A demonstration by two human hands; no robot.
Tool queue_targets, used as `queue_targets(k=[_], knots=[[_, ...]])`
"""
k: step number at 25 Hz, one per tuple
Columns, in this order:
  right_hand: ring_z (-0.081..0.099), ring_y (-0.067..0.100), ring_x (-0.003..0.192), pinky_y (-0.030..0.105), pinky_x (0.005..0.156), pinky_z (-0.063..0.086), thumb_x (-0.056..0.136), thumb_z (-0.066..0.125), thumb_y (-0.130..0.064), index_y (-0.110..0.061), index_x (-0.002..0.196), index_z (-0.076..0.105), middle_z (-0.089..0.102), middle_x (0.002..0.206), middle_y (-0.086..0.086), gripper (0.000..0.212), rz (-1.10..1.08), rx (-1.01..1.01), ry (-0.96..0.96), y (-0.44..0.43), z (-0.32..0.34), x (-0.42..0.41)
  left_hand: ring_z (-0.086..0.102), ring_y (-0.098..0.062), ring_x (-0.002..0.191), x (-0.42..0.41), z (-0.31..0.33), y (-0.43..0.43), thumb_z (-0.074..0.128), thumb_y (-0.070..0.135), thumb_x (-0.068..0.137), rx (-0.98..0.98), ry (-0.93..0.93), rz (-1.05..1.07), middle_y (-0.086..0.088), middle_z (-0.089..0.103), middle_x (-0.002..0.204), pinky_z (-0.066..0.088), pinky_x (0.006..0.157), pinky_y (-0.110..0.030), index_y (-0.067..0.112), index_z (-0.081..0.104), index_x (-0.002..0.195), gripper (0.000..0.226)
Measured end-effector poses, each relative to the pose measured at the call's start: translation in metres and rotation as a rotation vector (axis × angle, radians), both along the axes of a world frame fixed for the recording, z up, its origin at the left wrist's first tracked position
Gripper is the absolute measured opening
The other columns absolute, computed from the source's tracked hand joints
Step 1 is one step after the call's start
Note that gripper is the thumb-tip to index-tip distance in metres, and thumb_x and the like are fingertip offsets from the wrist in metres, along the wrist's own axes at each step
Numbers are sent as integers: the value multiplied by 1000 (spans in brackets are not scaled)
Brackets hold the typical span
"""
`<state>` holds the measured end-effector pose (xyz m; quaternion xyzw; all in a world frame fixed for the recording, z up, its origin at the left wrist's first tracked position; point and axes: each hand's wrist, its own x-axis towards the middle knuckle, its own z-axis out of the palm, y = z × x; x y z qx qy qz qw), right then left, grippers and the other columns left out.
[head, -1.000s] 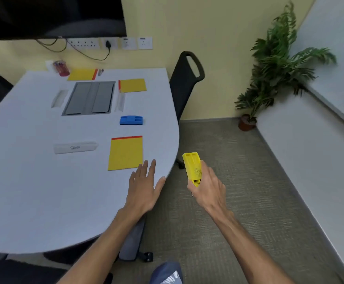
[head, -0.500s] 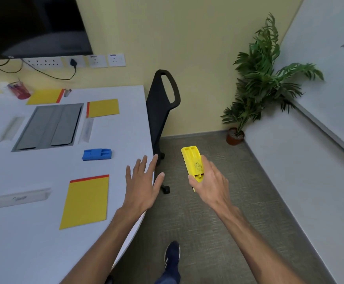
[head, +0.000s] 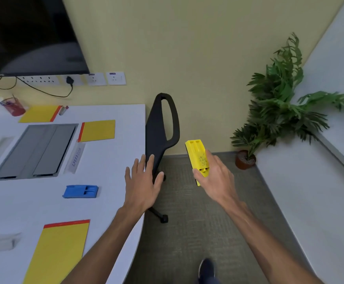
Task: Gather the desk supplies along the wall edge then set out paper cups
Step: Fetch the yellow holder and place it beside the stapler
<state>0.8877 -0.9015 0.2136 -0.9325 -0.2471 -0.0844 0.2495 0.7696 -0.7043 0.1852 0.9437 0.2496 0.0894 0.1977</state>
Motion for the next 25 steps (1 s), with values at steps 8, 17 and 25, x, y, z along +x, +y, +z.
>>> queue_targets(k=[8,17,25], knots=[[60,24,93,32,68,43,87,62,-46,-22,145,36,58,109,1,68,259,43,-78,56,11,176,16,-30,152,139,18,23,43,47,100,-6,-36,280,-9,19,165,15,122,-52,19,30,154,62],[57,27,106,41,78,52,87,56,-43,-23,150,30,56,119,2,71,590,-5,-33,126,44,333,28,-30,147,244,55,56,48,36,99,22,-52,570,-15,34,158,24,118,-50,13,41,148,55],[55,26,112,40,82,48,89,57,-40,-19,151,32,54,124,2,70,867,-42,-20,278,36,408,40,-31,140,293,42,137,49,37,99,-6,-46,782,-11,40,155,32,114,-50,14,40,148,55]])
